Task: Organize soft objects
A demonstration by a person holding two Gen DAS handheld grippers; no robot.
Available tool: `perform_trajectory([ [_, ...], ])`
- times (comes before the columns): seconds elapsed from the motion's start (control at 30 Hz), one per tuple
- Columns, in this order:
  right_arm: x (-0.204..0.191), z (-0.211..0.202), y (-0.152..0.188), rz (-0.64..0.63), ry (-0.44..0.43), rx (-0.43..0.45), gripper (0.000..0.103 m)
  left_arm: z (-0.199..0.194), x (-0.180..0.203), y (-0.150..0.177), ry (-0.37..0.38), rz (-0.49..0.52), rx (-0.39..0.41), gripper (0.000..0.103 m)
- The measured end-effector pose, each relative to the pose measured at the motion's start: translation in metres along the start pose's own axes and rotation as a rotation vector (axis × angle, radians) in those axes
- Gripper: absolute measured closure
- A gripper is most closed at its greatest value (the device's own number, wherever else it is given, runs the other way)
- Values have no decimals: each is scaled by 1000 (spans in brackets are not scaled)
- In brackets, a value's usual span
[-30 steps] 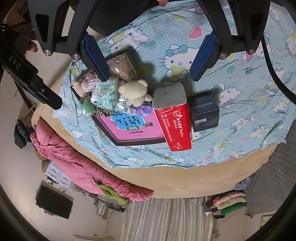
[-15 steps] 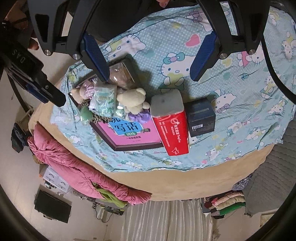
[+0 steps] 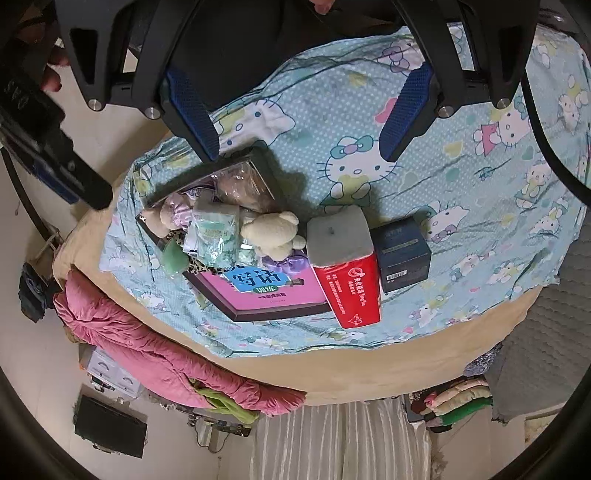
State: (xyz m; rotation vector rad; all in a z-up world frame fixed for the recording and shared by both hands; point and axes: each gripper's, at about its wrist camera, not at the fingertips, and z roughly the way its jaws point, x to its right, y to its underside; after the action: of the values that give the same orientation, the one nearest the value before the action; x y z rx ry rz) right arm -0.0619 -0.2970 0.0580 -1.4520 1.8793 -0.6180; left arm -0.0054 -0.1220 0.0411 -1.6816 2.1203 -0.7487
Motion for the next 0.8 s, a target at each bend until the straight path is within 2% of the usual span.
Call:
perform_trajectory([
  [0.37,-8,-2,24,-46,12,-24,22,-3,-7,13,-21,-35,1,15],
  [0.8,-15,-7,30,-64,17,-43,22,1,-10,24,-37,-27,-12,15],
])
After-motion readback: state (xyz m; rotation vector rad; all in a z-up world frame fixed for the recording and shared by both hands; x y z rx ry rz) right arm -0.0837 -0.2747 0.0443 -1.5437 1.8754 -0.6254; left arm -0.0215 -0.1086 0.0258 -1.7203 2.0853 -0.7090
